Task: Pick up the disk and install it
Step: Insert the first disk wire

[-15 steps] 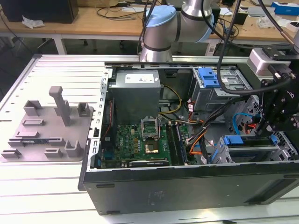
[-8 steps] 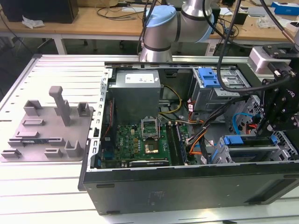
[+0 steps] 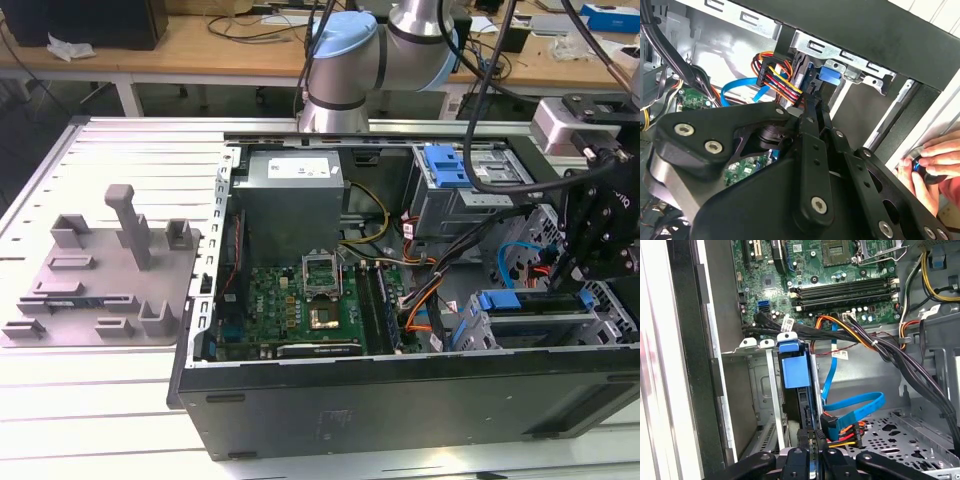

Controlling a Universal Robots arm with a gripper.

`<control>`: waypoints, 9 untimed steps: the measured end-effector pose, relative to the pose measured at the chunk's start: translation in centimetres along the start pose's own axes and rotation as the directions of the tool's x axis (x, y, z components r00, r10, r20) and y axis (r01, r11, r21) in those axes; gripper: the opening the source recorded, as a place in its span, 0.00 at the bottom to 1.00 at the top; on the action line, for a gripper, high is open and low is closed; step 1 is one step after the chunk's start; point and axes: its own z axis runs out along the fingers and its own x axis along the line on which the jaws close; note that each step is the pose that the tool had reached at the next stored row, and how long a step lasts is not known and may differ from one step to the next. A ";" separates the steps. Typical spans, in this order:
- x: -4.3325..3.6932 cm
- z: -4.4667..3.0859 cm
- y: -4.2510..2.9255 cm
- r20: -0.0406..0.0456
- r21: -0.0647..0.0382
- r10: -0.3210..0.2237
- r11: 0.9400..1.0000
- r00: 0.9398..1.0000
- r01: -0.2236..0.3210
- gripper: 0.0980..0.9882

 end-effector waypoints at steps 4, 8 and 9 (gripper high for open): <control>0.00 -0.01 -0.03 0.000 0.000 0.010 1.000 1.000 -0.010 0.08; 0.00 -0.01 -0.03 -0.001 0.000 0.010 1.000 1.000 -0.010 0.08; 0.00 -0.01 -0.03 -0.001 0.000 0.010 1.000 1.000 -0.010 0.08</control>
